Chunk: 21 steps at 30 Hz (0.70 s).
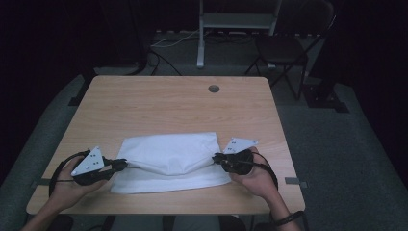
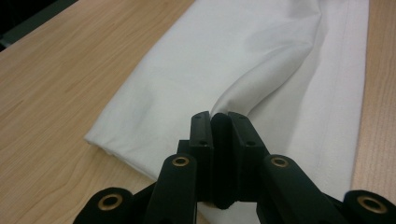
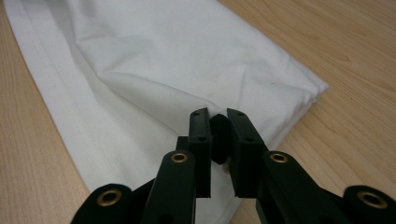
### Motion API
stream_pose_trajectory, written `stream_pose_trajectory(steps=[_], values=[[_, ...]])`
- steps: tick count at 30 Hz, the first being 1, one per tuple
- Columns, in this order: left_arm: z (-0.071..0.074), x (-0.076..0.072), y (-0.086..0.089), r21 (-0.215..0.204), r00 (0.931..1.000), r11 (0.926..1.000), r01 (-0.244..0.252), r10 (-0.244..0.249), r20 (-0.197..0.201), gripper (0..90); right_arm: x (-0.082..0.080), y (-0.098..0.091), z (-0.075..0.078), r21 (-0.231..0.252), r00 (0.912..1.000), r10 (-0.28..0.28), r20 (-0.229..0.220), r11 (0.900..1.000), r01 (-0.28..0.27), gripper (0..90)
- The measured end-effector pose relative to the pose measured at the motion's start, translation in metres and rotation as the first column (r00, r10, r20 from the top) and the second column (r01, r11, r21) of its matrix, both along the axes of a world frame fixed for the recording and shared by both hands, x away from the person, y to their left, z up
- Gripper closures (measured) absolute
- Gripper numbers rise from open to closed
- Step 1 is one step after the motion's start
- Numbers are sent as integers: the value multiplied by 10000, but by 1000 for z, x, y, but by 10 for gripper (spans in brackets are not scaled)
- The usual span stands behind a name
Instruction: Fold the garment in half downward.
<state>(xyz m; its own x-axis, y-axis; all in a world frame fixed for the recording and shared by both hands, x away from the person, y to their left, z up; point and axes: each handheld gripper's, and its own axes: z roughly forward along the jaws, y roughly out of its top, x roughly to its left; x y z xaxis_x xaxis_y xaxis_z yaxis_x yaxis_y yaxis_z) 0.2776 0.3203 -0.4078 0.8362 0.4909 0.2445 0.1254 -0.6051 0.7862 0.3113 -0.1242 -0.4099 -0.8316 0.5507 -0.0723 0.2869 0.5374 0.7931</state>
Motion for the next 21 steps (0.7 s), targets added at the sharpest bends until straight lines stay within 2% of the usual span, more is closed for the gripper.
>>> stream_pose_trajectory(steps=[21], values=[[-1,-10,2,-99,9993,9992,381,-381,-37,806,-10,-3,-1,-63,10000,22,18,10000,-22,809]])
